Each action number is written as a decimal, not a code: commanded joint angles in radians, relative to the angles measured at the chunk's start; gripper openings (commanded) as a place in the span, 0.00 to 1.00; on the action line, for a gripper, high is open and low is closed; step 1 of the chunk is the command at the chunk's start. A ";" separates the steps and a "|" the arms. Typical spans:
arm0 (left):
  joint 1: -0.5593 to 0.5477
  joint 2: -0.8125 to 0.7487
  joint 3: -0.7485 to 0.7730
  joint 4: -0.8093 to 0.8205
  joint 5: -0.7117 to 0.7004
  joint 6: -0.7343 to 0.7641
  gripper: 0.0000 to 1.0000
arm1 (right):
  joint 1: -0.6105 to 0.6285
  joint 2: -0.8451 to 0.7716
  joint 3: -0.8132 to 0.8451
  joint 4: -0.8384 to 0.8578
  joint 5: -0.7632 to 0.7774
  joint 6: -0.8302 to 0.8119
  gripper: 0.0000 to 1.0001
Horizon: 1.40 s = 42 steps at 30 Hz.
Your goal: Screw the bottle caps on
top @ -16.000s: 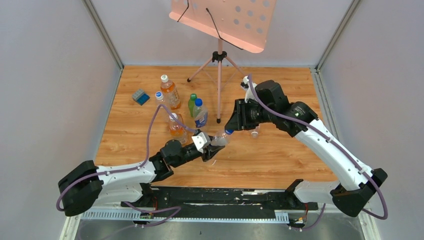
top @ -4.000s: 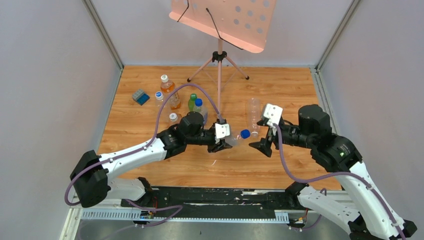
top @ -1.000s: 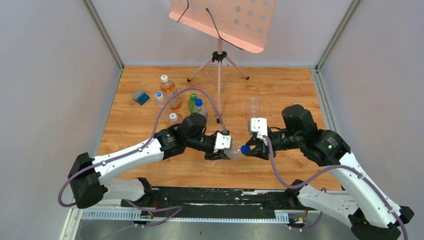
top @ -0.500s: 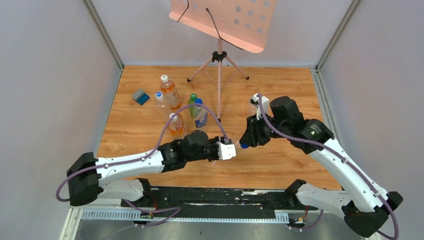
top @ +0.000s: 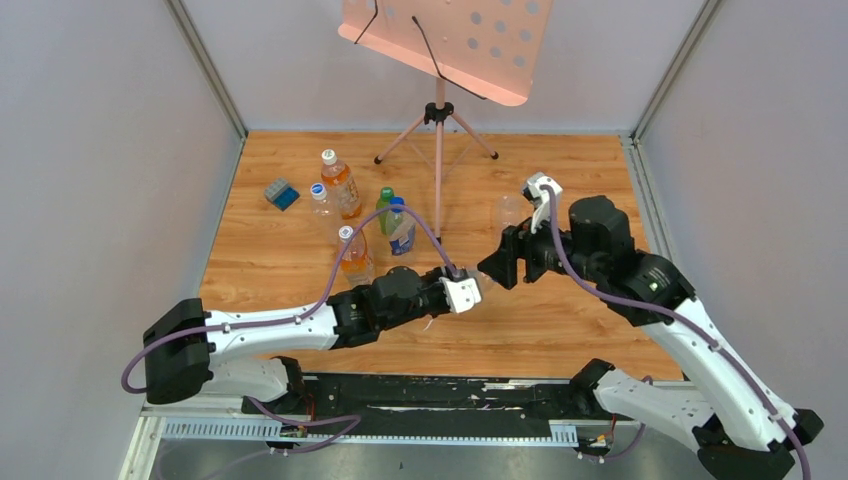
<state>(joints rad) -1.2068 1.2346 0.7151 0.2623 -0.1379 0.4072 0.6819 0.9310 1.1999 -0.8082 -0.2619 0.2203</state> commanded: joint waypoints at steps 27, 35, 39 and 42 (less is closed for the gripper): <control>0.079 0.010 -0.042 0.291 0.149 -0.402 0.42 | 0.004 -0.109 -0.208 0.369 0.071 0.000 0.14; 0.083 -0.179 -0.050 0.116 0.022 -0.364 0.93 | 0.003 0.001 -0.168 0.417 0.088 -0.109 0.10; 0.084 -0.326 -0.044 -0.035 -0.065 -0.370 0.99 | 0.004 0.066 -0.139 0.439 0.091 -0.154 0.09; 0.084 -0.413 -0.026 -0.145 -0.124 -0.386 1.00 | 0.004 0.112 -0.130 0.465 0.066 -0.168 0.09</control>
<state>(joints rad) -1.1252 0.9237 0.6537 0.2779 -0.1463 0.0311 0.6842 1.0065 1.0107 -0.4400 -0.1844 0.1074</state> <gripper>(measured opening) 0.993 0.357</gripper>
